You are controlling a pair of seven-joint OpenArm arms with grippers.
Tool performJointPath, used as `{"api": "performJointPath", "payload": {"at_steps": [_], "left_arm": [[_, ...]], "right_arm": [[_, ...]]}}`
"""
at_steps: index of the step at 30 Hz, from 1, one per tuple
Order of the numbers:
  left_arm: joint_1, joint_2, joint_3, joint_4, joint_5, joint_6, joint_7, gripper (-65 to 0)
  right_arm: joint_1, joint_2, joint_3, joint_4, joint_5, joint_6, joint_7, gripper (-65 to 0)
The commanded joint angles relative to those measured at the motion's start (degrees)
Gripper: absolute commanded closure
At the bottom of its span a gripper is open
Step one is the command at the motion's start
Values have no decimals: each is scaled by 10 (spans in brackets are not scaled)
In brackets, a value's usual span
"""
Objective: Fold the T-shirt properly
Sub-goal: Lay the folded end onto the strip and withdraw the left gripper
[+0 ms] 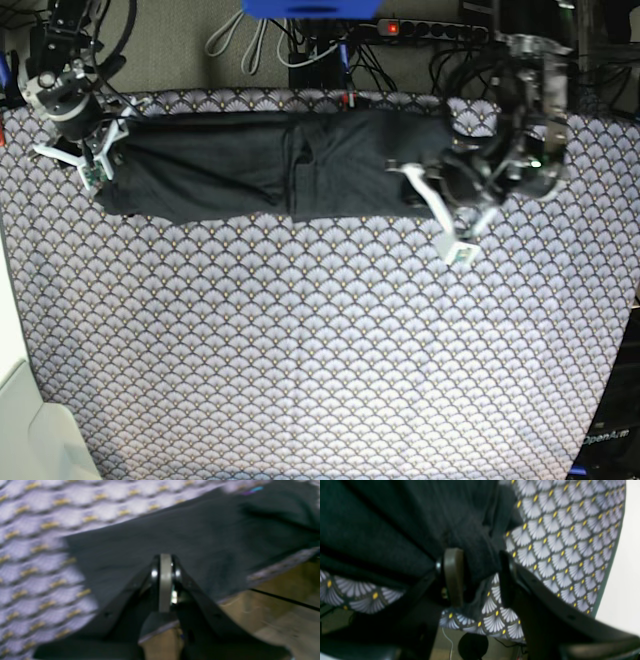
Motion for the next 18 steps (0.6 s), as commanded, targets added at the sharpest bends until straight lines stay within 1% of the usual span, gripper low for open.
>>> {"api": "performJointPath", "payload": {"at_steps": [1, 6, 9, 12, 15, 18], "left_arm": [[-1, -14, -9, 7, -8, -2, -7, -4], [7, -58, -17, 7, -8, -3, -7, -5], [8, -61, -17, 7, -8, -3, -7, -5], [7, -59, -17, 7, -8, -3, -7, -5], [4, -59, -17, 7, -8, -3, -7, -5], [1, -61, -17, 7, -8, -3, -7, -5]], "right_arm": [[-2, 5, 4, 12, 4, -4, 8, -252], [-3, 3, 12, 15, 5, -4, 7, -319], [-4, 6, 9, 14, 5, -4, 6, -339], [-4, 7, 11, 14, 4, -4, -19, -341], [-4, 17, 12, 15, 4, -4, -38, -341], [-9, 18, 21, 34, 4, -4, -57, -341]]}}
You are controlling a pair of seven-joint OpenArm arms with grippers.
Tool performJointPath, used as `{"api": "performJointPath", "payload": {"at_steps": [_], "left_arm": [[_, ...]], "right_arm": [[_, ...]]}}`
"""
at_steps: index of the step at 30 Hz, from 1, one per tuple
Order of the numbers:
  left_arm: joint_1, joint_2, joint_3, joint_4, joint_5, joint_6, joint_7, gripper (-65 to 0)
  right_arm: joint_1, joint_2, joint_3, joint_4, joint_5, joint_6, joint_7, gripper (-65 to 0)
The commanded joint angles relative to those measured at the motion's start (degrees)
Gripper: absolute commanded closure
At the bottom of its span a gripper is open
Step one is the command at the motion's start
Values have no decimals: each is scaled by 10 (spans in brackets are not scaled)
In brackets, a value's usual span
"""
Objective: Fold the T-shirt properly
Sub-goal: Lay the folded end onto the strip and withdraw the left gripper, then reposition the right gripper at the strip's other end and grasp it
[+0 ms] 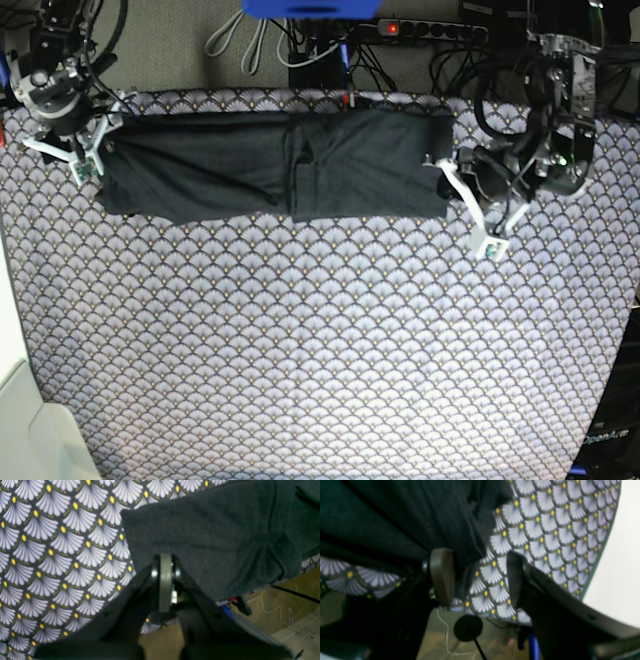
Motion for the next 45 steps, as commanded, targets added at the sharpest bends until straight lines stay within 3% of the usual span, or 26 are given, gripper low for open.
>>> {"api": "performJointPath", "payload": {"at_steps": [1, 11, 20, 23, 33, 45], "left_arm": [[-9, -7, -3, 8, -6, -1, -4, -5], [-21, -7, -3, -38, -6, -1, -4, -5], [-21, -6, -4, -33, -6, -1, -5, -5], [-21, -6, -4, -33, -6, -1, -5, -5], [-21, -7, -4, -35, -6, -1, -5, -5], [-21, -7, -4, -34, -6, -1, -5, -5]], "right_arm": [[-7, 6, 15, 24, 4, -5, 5, -341], [17, 4, 17, 48, 5, -5, -1, -344], [120, -3, 17, 42, 6, -5, -159, -421], [138, -3, 17, 26, 6, -5, -186, -423], [137, -35, -16, -45, 6, -5, -182, -427], [144, -19, -15, -56, 6, -5, -181, -426]]}}
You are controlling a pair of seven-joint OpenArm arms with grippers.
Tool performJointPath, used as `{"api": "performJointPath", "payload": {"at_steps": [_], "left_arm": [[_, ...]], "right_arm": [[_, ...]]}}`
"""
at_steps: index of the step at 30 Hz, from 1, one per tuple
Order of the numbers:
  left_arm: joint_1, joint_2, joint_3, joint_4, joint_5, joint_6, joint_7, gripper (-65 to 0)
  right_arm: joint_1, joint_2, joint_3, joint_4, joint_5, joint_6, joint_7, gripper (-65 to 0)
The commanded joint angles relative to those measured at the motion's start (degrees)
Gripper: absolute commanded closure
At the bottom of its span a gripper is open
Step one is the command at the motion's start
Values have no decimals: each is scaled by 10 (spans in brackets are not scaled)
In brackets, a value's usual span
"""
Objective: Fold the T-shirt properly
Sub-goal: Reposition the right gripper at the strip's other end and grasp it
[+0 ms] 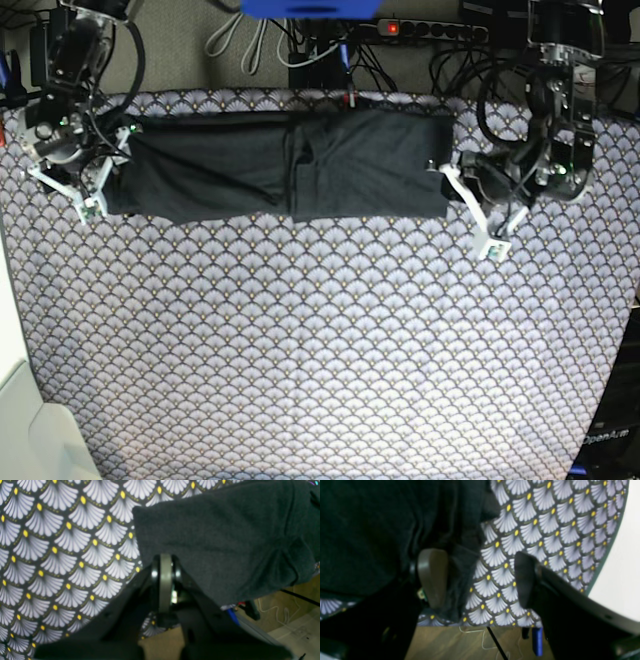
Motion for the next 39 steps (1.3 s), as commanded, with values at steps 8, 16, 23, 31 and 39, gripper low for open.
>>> {"api": "performJointPath", "payload": {"at_steps": [8, 16, 23, 31, 39], "left_arm": [[-7, -6, -4, 9, -6, -1, -5, -5], [-6, -6, -4, 9, -6, -1, -5, -5], [-7, -5, -4, 9, -6, -1, -5, -5], [-8, -5, -4, 6, -6, -1, -5, -5], [-8, -5, -4, 5, -6, -1, -5, -5]], "right_arm": [[6, -18, 1, 0, 3, -4, 7, -426], [48, 4, 33, 44, 1, -4, 0, -427], [32, -26, 28, 119, 2, -4, -31, -427], [26, -65, 25, 112, 3, -4, -51, -427], [26, -76, 25, 89, 3, -4, -51, -427]]}}
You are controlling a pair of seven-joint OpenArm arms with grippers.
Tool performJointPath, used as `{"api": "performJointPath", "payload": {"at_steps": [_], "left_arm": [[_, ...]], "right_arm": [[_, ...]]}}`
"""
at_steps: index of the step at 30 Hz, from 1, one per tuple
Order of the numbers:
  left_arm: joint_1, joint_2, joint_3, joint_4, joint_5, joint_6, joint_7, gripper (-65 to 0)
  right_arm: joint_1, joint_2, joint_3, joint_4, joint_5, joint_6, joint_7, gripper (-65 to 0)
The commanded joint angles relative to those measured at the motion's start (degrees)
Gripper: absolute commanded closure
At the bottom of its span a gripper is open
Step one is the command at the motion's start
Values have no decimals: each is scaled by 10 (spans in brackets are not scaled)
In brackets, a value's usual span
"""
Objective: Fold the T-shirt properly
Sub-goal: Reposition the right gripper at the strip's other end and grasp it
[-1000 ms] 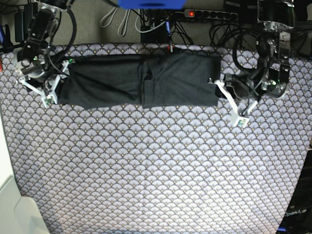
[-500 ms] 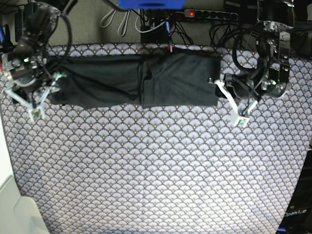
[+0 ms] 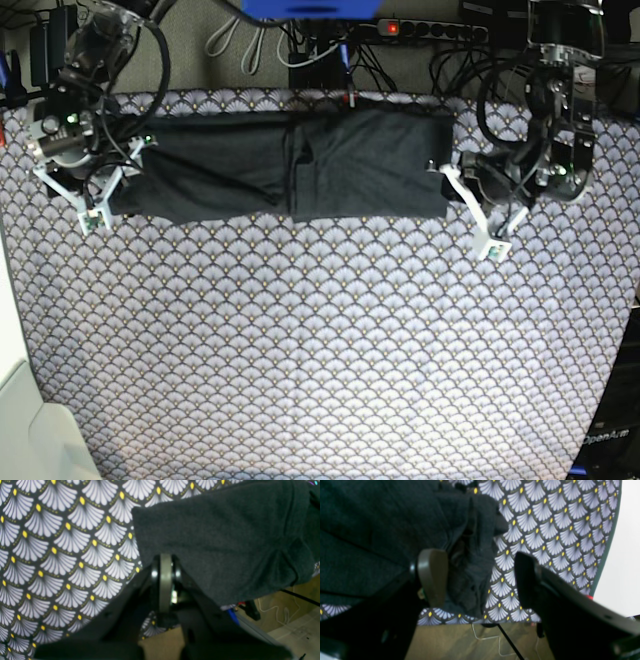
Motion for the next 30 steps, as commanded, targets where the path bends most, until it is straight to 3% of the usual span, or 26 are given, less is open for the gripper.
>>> {"api": "performJointPath", "payload": {"at_steps": [1, 9, 13, 19, 30], "left_arm": [[-6, -5, -4, 7, -6, -1, -5, -5], [-6, -6, -4, 10, -6, 2, -5, -5], [-5, -6, -4, 11, -6, 3, -4, -5], [-6, -6, -4, 11, -6, 4, -3, -5], [-2, -7, -25, 12, -6, 1, 0, -5]], "right_arm": [[6, 0, 1, 1, -1, -2, 6, -427], [11, 1, 1, -77, 19, -2, 11, -427], [8, 31, 5, -79, 83, -2, 9, -427], [6, 67, 6, -81, 122, -2, 7, -427], [6, 74, 6, -140, 129, -2, 9, -427]]}}
